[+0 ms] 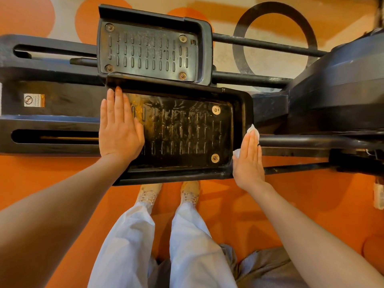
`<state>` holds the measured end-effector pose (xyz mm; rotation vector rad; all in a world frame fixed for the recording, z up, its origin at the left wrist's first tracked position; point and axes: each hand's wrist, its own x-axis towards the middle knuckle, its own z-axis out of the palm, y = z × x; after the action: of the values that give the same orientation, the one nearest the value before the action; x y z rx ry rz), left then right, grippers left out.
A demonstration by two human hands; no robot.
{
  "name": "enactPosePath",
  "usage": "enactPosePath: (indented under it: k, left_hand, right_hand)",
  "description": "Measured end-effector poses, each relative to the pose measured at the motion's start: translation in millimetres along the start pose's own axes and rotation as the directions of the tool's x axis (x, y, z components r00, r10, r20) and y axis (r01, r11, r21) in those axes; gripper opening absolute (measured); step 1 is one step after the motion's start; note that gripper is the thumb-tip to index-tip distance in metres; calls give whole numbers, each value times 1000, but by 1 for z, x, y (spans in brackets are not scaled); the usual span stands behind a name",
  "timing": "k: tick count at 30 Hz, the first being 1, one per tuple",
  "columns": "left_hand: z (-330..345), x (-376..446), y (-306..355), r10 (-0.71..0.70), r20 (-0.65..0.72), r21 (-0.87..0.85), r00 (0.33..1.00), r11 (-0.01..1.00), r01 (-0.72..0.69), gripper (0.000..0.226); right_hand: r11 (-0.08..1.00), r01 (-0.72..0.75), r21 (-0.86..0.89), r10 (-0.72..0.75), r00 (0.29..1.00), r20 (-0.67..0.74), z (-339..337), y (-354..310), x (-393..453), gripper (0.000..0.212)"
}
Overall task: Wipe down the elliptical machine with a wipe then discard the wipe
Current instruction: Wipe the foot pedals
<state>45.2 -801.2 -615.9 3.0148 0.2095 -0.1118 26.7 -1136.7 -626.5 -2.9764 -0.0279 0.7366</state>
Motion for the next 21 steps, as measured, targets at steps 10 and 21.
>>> enactPosePath:
  k: [10,21]
  left_hand:
    - [-1,0,0,7,-1,8,1000,1000,-7,63]
    - [0,-1,1,13,4,-3,1000,1000,-13,64]
  right_hand:
    - [990,81,114,-77,996,-32,0,9,-2,77]
    - [964,125,233,-112,992,-66,29,13,-52,60]
